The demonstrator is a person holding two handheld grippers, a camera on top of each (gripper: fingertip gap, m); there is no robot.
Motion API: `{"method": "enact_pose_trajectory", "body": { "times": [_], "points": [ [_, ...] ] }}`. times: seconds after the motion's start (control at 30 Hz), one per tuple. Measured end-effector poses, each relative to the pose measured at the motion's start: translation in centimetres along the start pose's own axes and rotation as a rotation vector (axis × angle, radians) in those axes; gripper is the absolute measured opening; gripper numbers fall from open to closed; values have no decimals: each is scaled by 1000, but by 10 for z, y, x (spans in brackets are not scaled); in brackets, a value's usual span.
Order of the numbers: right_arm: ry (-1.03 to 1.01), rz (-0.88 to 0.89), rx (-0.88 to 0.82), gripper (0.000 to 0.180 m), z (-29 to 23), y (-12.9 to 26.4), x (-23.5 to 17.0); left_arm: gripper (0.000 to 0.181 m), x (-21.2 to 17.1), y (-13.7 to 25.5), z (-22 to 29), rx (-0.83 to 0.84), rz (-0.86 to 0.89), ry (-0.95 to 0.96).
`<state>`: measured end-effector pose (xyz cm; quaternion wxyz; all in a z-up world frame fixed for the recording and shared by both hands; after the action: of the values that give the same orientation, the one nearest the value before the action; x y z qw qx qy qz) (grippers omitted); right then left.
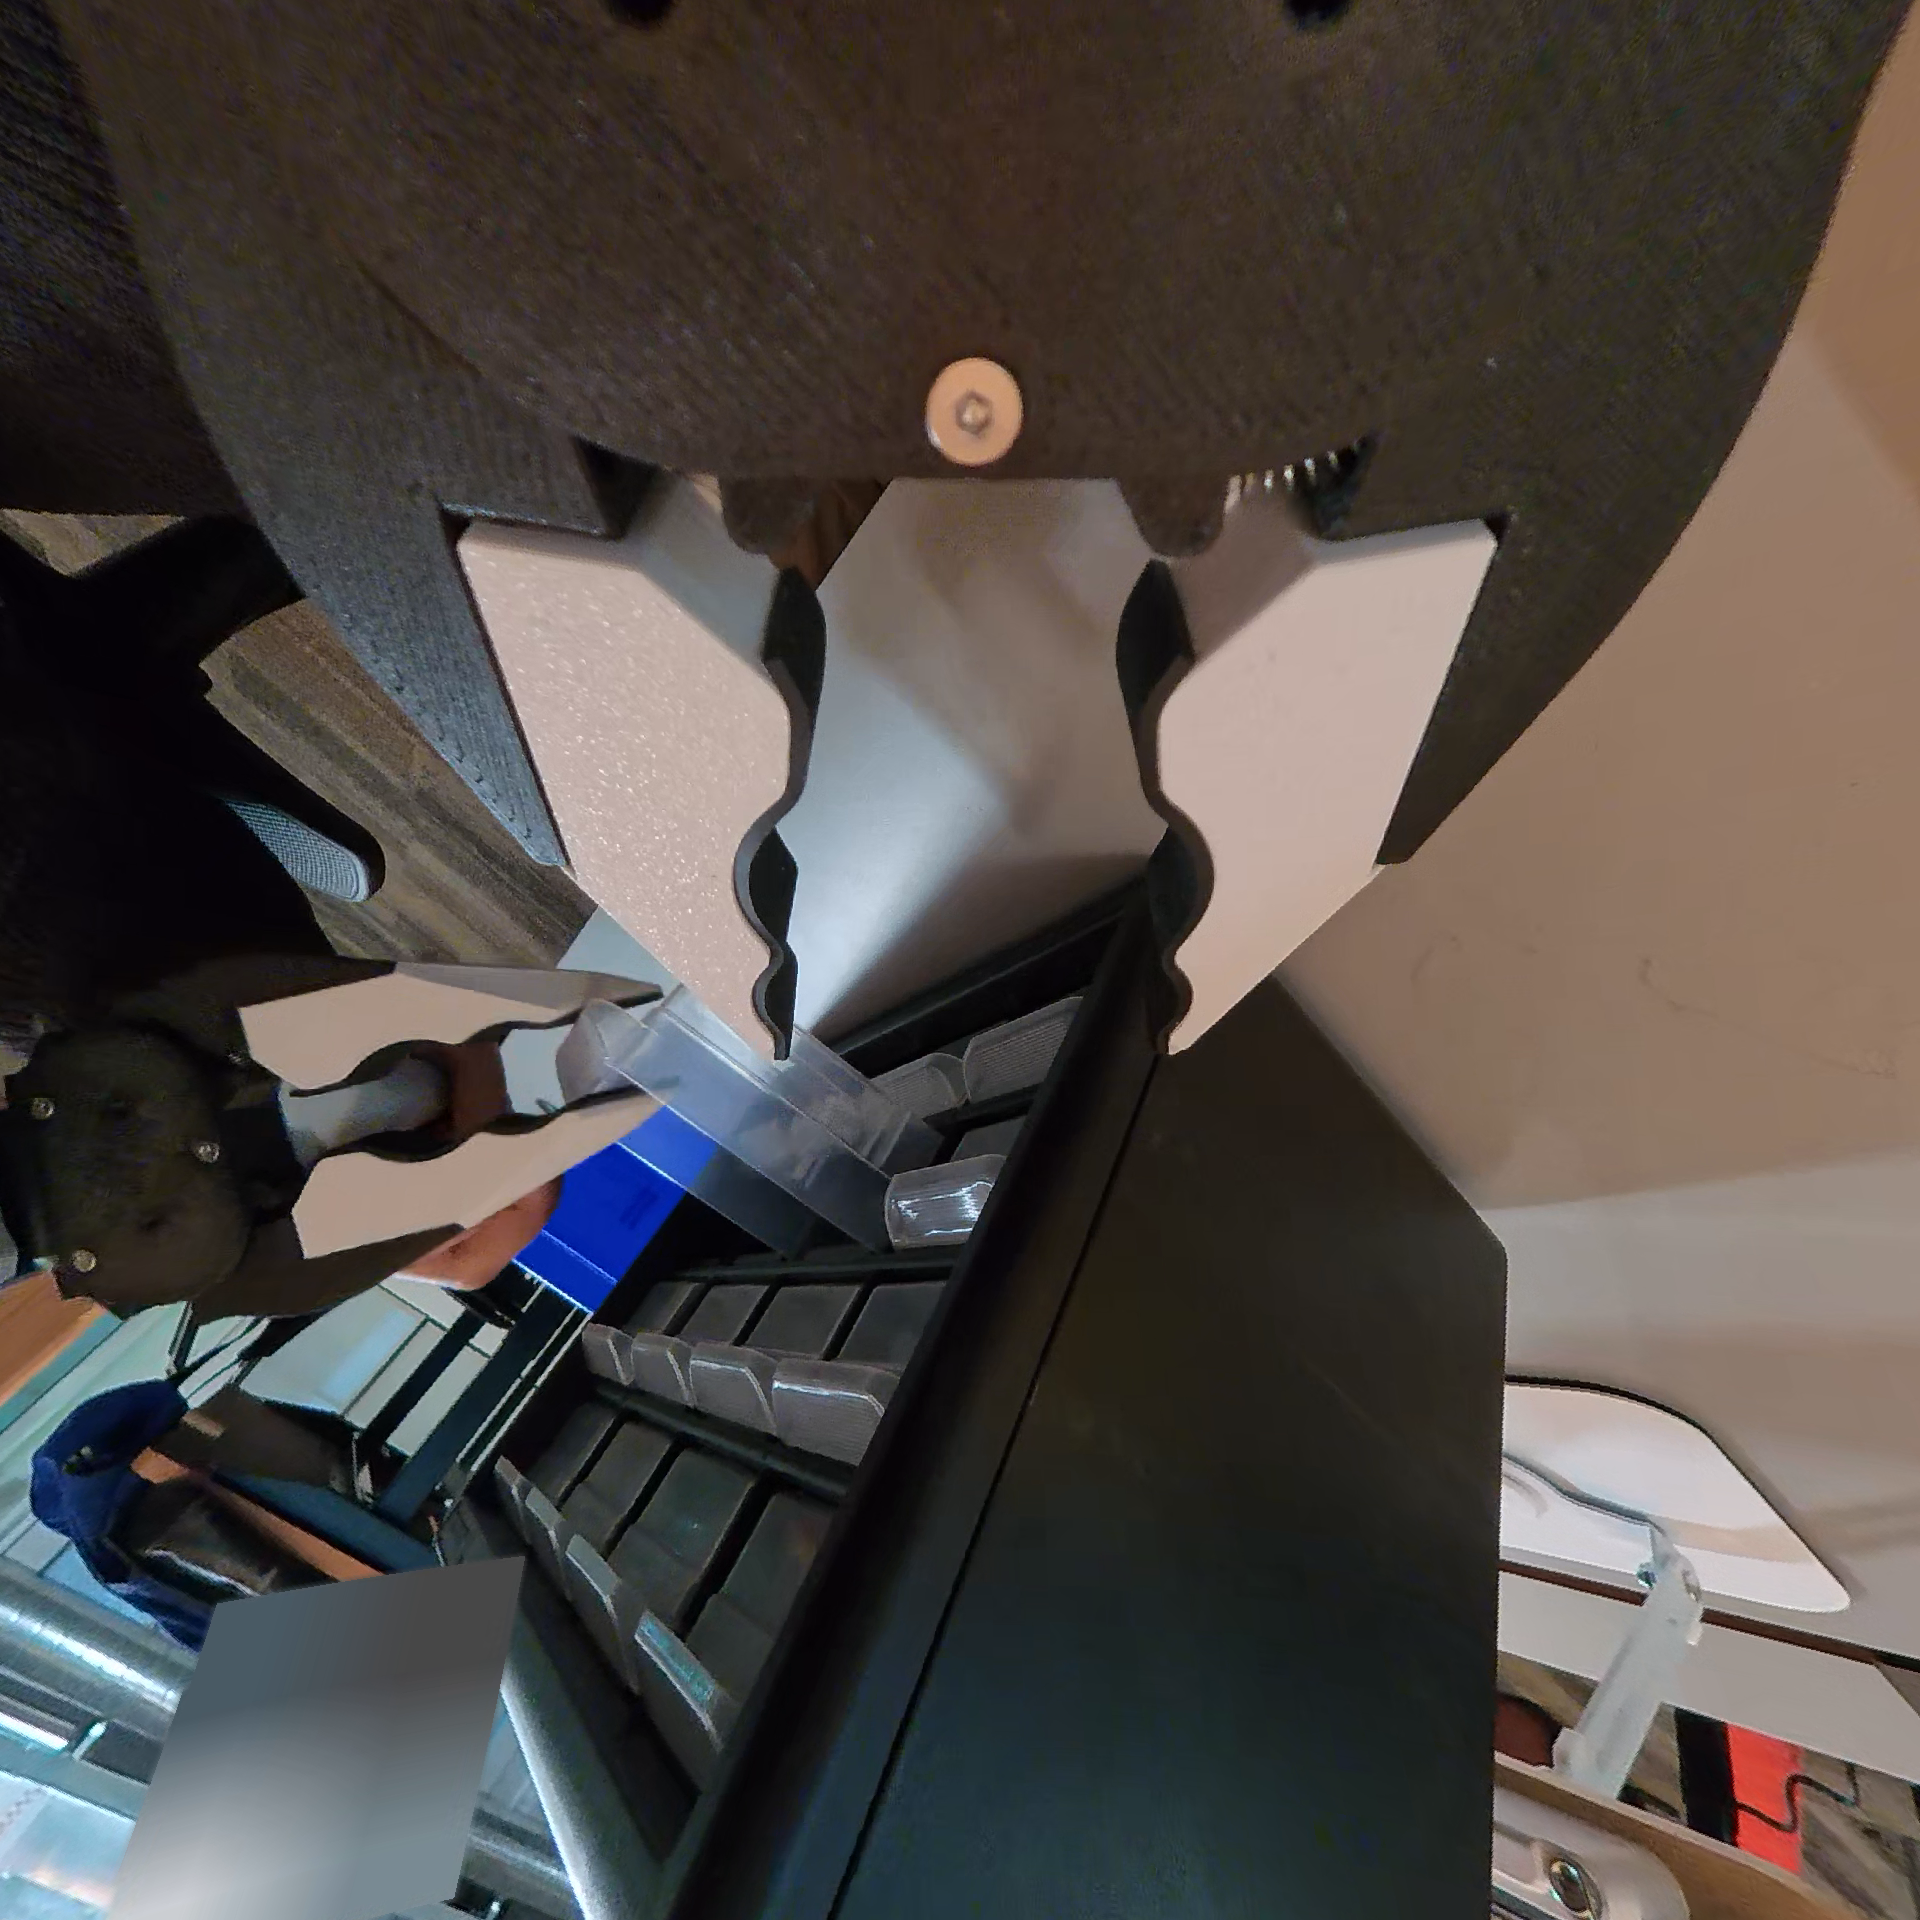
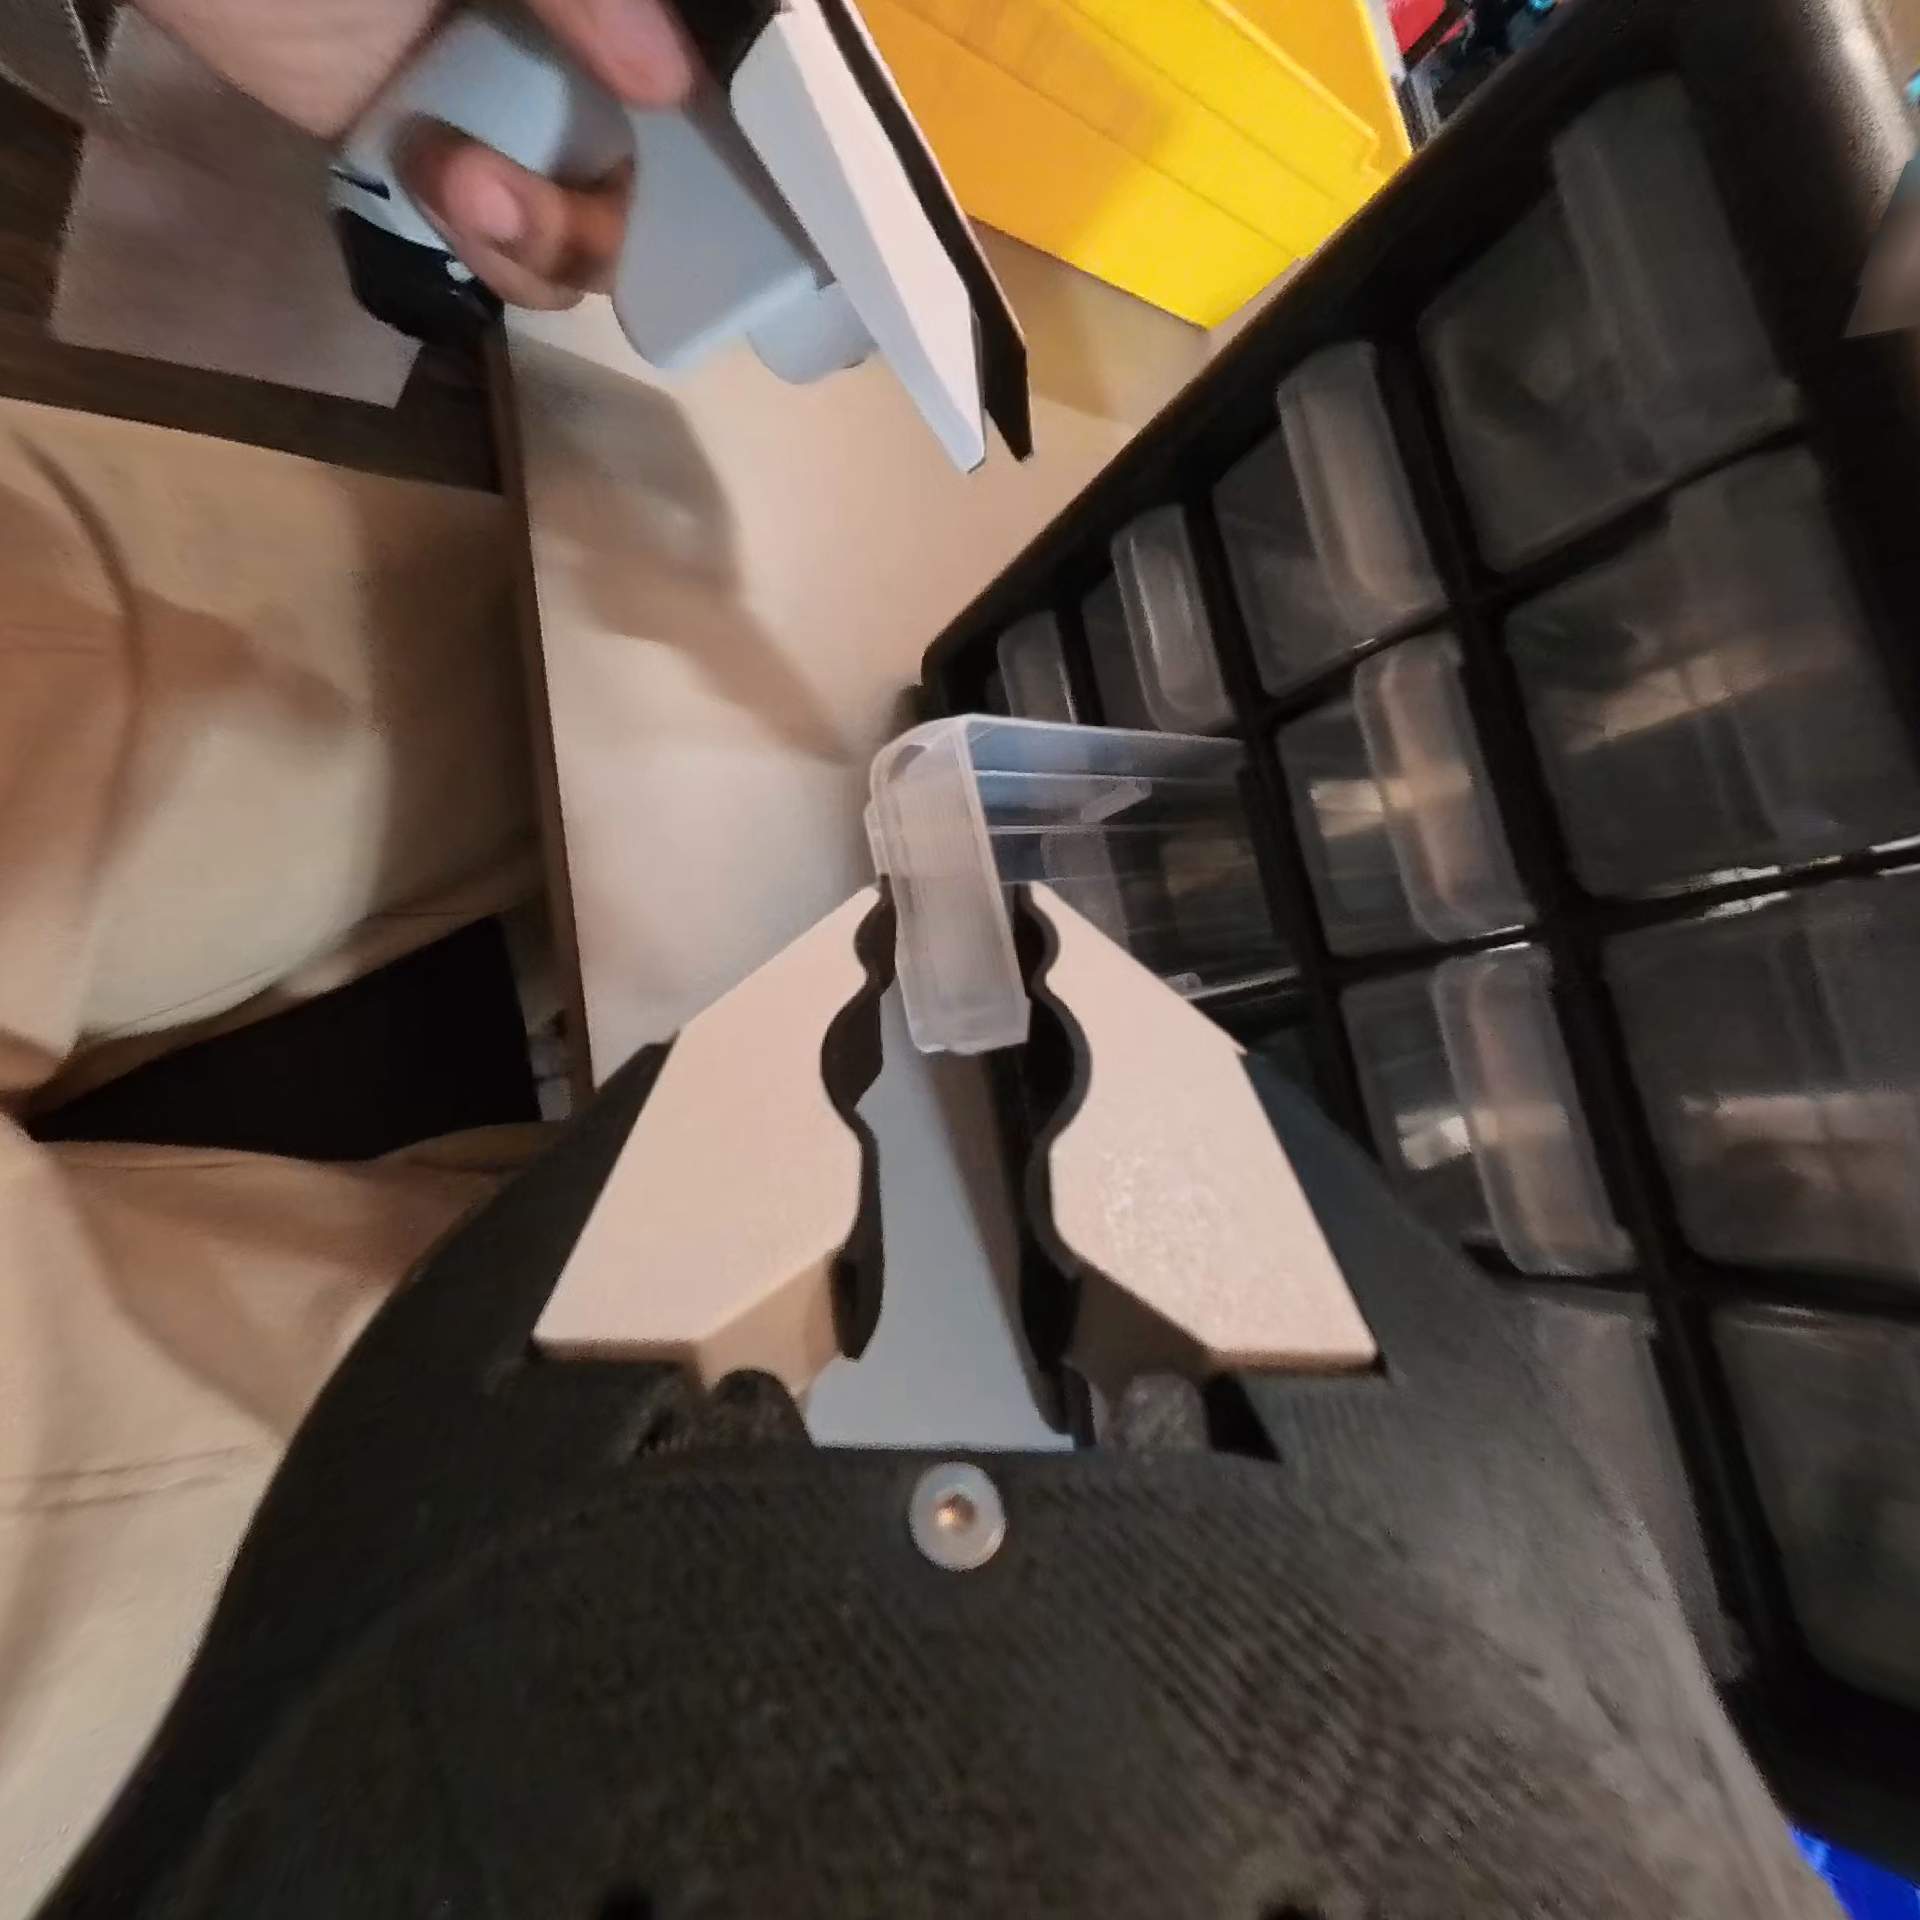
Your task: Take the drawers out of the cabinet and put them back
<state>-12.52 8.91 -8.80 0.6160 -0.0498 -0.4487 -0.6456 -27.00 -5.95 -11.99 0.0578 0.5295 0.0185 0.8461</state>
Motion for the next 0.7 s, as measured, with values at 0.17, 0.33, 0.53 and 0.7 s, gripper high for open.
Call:
{"method": "enact_pose_trajectory", "body": {
  "times": [0.17, 0.33, 0.53, 0.7],
  "points": [
    [-43, 58, -5, 34, 3, 7, 6, 68, -1, -1, 0, 1, -8, 0],
    [-110, 127, 79, 27, 4, 22, 14, 66, 0, 0, -1, 10, -2, -3],
    [-131, 116, 220, 5, -12, 20, 17, 65, 0, 1, -2, 12, 8, 12],
    [-109, 24, 161, 0, -12, 6, 7, 65, 0, 1, -3, 12, 7, 16]
  ]
}}
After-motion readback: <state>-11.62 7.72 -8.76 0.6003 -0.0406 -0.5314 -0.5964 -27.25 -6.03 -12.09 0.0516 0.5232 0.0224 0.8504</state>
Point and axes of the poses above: each gripper's, where its closed fingertips meet, y back along the fingers, x out of its top, z = x × y across the jaws, the point moved 8 cm from there along y, back along the fingers, and after that the axes turned 5 degrees about -x, right-handed, at the moved point
